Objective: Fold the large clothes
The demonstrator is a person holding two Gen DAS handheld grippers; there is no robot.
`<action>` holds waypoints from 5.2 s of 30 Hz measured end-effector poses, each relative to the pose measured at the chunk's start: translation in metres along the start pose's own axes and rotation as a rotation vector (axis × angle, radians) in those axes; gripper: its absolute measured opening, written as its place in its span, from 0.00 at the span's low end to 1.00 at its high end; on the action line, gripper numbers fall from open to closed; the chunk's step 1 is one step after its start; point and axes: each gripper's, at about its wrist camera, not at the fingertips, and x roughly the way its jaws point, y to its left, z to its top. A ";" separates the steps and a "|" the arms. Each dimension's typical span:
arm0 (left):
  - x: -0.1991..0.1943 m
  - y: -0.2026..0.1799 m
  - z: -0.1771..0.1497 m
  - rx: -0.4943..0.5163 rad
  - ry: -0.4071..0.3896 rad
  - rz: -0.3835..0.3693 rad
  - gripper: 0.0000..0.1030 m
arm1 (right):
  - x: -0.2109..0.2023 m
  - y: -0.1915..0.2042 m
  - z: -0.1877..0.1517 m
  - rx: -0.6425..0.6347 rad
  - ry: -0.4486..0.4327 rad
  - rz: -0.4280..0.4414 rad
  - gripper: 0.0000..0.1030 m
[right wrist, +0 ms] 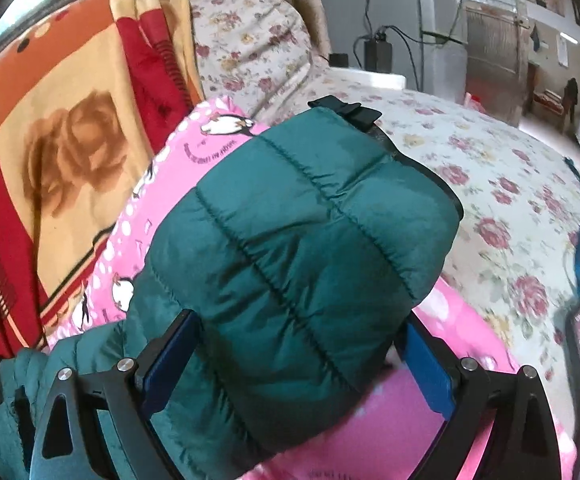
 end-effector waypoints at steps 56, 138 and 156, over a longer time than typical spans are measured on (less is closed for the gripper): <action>-0.026 0.115 0.026 -0.116 -0.094 0.204 0.77 | -0.110 0.267 -0.136 -0.402 0.180 0.781 0.17; -0.044 0.157 0.063 -0.127 -0.168 0.093 0.68 | -0.092 0.294 -0.148 -0.585 0.156 0.625 0.69; 0.000 0.152 0.051 -0.095 -0.075 0.209 0.69 | -0.079 0.308 -0.195 -0.727 0.194 0.532 0.70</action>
